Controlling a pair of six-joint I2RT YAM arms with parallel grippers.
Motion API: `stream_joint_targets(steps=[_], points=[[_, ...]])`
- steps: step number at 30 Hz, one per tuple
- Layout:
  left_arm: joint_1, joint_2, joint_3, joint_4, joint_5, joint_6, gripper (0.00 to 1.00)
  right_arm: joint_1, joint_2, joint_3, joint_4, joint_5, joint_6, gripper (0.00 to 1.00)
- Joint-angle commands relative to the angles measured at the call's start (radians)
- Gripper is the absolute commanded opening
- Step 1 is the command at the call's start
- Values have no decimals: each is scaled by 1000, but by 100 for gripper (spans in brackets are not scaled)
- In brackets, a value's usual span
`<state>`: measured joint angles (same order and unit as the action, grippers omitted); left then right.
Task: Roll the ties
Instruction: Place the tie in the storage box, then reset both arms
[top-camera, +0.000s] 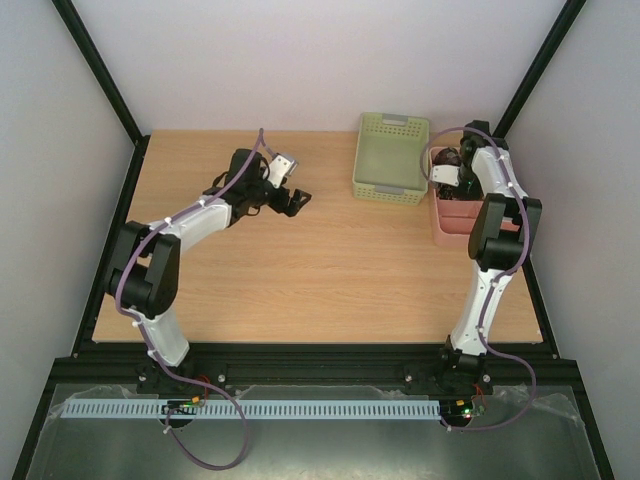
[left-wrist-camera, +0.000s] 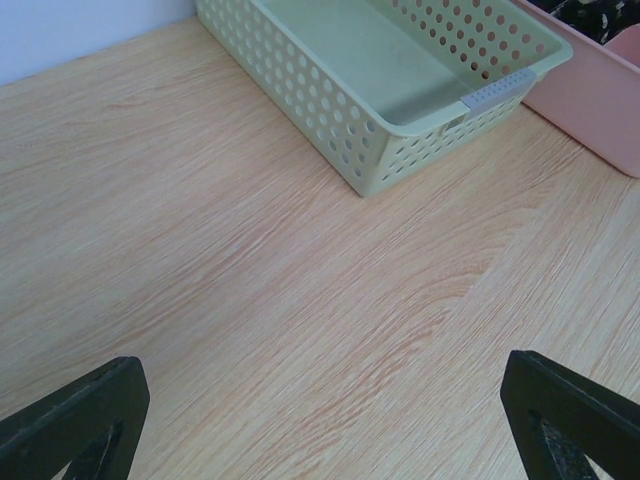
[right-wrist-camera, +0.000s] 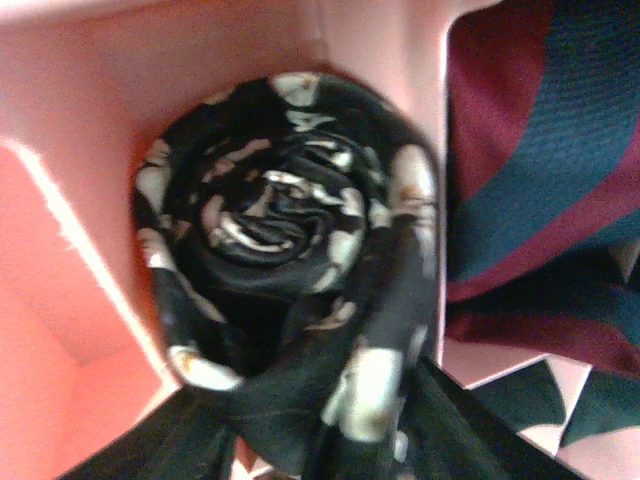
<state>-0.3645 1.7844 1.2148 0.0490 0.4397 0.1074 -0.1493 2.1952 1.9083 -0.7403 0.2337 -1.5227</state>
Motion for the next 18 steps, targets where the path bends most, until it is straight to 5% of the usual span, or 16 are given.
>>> stream_joint_targets(steps=[1, 5, 13, 18], points=[[16, 22, 69, -44, 7, 33, 100, 7, -16, 55, -77, 2, 40, 53], [37, 20, 113, -69, -25, 62, 100, 7, -73, 123, -133, -49, 117, 63], [69, -1, 255, -200, -153, 97, 99, 2, -255, 128, -76, -254, 376, 100], [165, 32, 438, -368, -132, 42, 99, 2, -303, 141, 8, -389, 797, 99]])
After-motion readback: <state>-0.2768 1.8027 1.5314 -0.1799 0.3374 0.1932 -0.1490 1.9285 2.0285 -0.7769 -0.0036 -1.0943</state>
